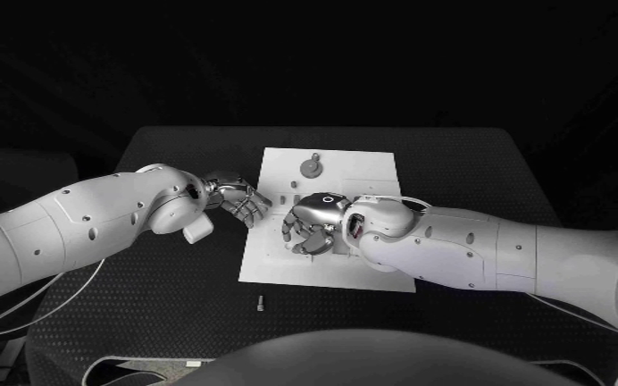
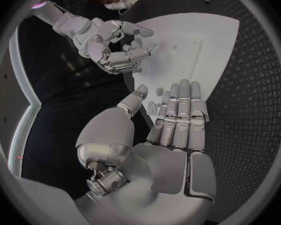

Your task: Assemble the parts on the task board

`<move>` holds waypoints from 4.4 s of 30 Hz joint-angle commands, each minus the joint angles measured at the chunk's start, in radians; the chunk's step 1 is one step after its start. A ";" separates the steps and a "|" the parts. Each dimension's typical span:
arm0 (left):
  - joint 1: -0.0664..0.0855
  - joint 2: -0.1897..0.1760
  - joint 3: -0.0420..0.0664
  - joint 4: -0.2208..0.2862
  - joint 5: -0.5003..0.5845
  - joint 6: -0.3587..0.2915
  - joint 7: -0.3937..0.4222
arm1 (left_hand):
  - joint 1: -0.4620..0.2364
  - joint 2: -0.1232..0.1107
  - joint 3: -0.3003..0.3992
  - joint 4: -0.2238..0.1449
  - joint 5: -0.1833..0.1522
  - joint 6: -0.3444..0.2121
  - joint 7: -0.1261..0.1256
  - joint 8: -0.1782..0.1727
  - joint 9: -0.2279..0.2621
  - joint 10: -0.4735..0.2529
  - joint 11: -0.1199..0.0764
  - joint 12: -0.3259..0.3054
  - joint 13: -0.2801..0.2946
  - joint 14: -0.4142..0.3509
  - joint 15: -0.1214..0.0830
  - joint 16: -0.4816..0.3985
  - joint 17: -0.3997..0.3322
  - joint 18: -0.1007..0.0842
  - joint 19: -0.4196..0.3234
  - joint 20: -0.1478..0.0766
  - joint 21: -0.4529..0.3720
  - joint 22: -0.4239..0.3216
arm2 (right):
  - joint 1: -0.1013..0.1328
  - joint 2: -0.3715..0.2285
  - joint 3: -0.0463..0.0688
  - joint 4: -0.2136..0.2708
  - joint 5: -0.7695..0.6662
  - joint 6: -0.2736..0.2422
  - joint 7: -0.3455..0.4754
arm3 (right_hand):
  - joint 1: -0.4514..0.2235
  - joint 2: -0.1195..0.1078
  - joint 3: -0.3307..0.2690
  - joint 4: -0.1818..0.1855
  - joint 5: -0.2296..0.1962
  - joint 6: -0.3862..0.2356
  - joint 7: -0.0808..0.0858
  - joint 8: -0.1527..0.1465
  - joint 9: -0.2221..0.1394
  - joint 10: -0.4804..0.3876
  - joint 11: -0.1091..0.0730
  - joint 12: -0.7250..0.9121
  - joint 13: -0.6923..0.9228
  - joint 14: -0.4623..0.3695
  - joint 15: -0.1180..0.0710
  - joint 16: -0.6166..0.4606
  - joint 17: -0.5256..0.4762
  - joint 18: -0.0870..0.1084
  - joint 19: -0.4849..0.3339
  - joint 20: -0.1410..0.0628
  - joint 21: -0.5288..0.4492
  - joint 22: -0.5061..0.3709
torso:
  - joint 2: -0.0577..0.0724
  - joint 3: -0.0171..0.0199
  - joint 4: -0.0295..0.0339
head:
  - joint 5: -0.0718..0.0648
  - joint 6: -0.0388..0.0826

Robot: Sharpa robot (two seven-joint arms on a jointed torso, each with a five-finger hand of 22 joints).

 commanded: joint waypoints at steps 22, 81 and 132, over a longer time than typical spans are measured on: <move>0.003 -0.004 0.004 -0.011 0.138 -0.194 0.087 | 0.027 0.004 0.015 -0.002 -0.005 0.015 0.000 0.009 0.002 0.016 -0.002 0.009 0.005 0.011 -0.002 -0.006 0.004 -0.012 0.008 -0.005 0.003 0.003 | -0.003 0.089 -0.072 -0.034 -0.055 0.066 0.204 | 0.131 0.022 -0.010 -0.002 0.006 -0.089 -0.009 -0.046 -0.038 -0.061 -0.011 -0.001 0.005 -0.065 -0.007 -0.011 0.008 0.007 -0.062 0.025 -0.018 0.021 | -0.001 0.0000 0.0027 | 0.032 0.000; 0.013 0.048 0.005 -0.028 0.146 -0.163 0.078 | 0.023 0.000 0.014 0.000 -0.005 0.015 0.003 0.009 0.000 0.015 -0.001 0.008 0.007 0.011 -0.001 -0.010 0.005 -0.014 0.008 -0.005 0.002 0.003 | -0.073 0.285 -0.076 -0.191 -0.258 0.251 0.164 | 0.106 0.111 -0.136 0.000 0.006 -0.045 0.023 -0.007 -0.062 -0.091 0.018 0.002 0.004 -0.098 0.018 -0.004 0.008 0.007 -0.089 0.039 -0.017 0.017 | 0.000 -0.0020 0.0047 | 0.084 0.000; 0.016 0.004 0.005 -0.022 0.185 -0.158 0.088 | 0.004 -0.016 0.007 0.005 -0.005 0.011 0.008 0.007 -0.003 0.012 0.001 0.005 0.008 0.013 -0.001 -0.014 0.008 -0.014 0.009 -0.005 0.001 0.003 | 0.001 0.074 -0.026 -0.009 -0.091 -0.019 0.105 | 0.013 0.192 -0.057 0.008 0.008 0.010 0.009 0.020 -0.100 -0.080 0.005 0.026 -0.005 -0.089 0.007 0.022 -0.002 0.007 -0.077 0.037 0.004 0.016 | 0.000 0.0005 0.0022 | 0.060 0.000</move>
